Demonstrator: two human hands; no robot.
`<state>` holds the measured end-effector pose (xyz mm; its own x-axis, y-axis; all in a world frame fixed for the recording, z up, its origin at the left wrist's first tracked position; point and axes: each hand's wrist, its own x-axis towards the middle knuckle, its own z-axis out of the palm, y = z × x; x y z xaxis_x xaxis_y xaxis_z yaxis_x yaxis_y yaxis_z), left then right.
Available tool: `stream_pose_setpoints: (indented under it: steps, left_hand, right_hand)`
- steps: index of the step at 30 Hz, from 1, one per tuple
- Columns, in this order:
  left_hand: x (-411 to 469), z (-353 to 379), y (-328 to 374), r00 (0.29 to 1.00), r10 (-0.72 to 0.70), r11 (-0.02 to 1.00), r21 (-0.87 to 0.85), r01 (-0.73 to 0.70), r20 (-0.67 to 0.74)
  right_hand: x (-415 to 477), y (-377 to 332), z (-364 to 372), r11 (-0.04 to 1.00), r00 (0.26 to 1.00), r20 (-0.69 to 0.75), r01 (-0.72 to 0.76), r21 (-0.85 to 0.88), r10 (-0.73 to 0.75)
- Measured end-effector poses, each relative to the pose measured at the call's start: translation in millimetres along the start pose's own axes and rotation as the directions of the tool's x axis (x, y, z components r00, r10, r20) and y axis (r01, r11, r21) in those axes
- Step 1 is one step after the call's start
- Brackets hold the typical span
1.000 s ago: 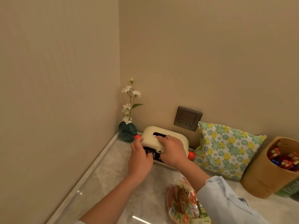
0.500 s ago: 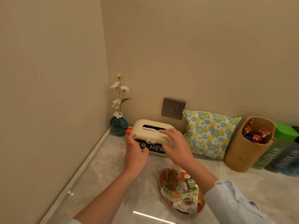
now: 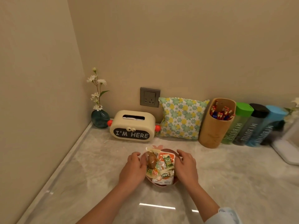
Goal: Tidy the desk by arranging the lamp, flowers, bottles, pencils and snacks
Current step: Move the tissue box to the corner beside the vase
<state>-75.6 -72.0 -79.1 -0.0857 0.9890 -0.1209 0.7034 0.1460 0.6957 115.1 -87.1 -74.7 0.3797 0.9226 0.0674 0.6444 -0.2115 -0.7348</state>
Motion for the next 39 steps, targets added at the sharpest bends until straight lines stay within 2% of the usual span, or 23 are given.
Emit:
stream_pose_setpoints:
  steps: [6,16,23,28,39]
  left_hand:
    - [-8.3,11.5,3.4,0.999,0.037,0.996,-0.078,-0.037,-0.005]
    - [3.6,46.0,58.3,0.993,0.1,0.984,-0.155,-0.09,0.06]
    - [18.3,71.9,84.5,0.989,0.122,0.99,-0.087,-0.115,0.079]
    - [25.1,79.8,90.2,0.995,0.08,0.996,-0.031,-0.078,0.057]
    - [25.3,78.5,104.8,0.998,-0.002,1.0,0.029,0.0,0.056]
  right_hand:
    - [-12.5,15.3,-9.7,0.991,0.999,0.03,-0.041,0.131,0.038]
    - [9.3,37.9,-55.3,0.985,0.991,-0.012,-0.13,0.111,0.132]
    - [27.9,56.8,-74.3,0.982,0.986,0.055,-0.16,0.102,0.155]
    - [38.6,59.5,-78.3,0.982,0.981,0.123,-0.162,0.094,0.15]
    - [43.4,61.8,-77.1,0.974,0.982,0.164,-0.12,0.19,0.089]
